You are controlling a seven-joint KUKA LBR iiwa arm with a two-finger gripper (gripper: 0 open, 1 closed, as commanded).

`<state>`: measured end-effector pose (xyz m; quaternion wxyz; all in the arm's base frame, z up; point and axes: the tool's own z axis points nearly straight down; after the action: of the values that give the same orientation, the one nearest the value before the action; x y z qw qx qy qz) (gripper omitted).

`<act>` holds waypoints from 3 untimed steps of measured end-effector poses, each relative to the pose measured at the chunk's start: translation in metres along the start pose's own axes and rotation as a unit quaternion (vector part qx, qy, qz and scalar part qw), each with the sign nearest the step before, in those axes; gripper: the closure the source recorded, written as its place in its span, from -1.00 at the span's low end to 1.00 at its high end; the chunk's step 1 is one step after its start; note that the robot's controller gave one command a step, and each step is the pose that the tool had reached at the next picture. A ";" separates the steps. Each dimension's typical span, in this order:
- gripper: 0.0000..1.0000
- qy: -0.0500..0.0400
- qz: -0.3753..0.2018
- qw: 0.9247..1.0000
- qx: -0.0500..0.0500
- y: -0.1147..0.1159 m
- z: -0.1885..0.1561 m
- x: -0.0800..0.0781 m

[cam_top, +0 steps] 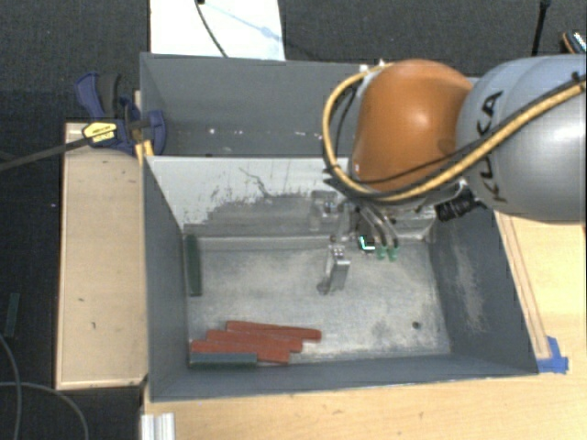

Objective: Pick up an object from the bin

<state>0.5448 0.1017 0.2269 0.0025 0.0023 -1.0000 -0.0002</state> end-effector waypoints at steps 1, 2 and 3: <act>-1.00 0.002 -0.059 0.998 0.000 0.025 0.079 0.062; -1.00 0.000 -0.105 0.994 0.000 0.021 0.160 0.046; 1.00 -0.004 -0.102 0.995 0.000 0.022 0.154 0.043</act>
Offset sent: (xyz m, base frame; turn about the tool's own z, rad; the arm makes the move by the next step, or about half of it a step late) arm -0.0592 0.0232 -0.0755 -0.1169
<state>0.5005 0.1236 0.0734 -0.0014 0.1045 -0.9945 -0.0008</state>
